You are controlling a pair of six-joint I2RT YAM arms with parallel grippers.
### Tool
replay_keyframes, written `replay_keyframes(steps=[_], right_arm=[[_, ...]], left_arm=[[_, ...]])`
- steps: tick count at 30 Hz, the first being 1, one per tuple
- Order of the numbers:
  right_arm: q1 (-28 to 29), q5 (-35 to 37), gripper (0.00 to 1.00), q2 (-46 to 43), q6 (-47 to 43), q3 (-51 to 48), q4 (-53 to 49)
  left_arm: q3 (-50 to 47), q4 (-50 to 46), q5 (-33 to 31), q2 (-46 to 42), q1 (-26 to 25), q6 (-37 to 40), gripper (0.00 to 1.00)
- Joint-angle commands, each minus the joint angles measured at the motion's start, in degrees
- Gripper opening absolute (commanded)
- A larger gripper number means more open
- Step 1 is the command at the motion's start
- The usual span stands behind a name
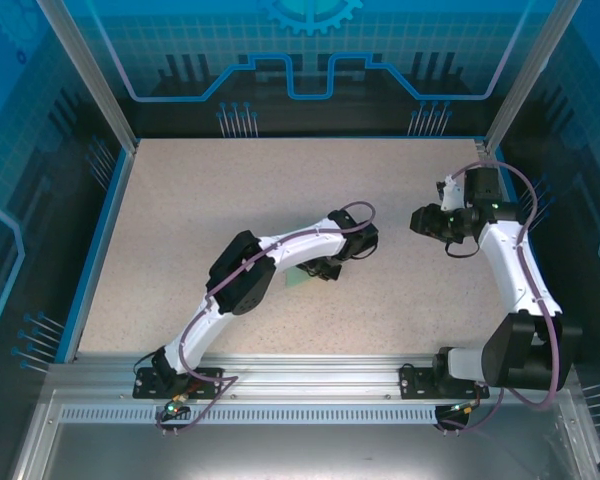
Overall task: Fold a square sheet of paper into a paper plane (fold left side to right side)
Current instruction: Turn over the paper at the center of the table, then third fold the triangle at the center of the table.
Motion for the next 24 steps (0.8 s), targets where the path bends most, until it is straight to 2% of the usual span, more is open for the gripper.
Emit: replay_keyframes(steps=[1, 6, 11, 15, 19, 24], right_arm=[[-0.9, -3.2, 0.39, 1.9, 1.1, -1.8, 0.9], [3.1, -5.8, 0.42, 6.4, 1.2, -2.0, 2.9], [10.4, -11.4, 0.42, 12.1, 5.5, -1.7, 10.3], [17.7, -13.7, 0.42, 18.6, 8.2, 1.3, 15.3], [23.5, -14.5, 0.43, 25.0, 10.2, 4.8, 19.0], [27.9, -13.7, 0.43, 32.7, 10.5, 9.7, 20.6]], left_arm=[[4.0, 3.2, 7.8, -1.9, 0.7, 3.8, 0.46], [-0.3, 9.5, 14.5, -8.6, 1.9, 6.7, 0.66], [-14.6, 21.9, 22.0, -22.6, 5.3, 6.7, 0.78], [-28.3, 31.6, 27.1, -32.6, 10.8, 3.5, 0.83], [-43.1, 44.2, 35.3, -40.3, 17.9, -1.9, 0.85], [-53.1, 54.0, 41.5, -42.5, 22.9, -6.5, 0.86]])
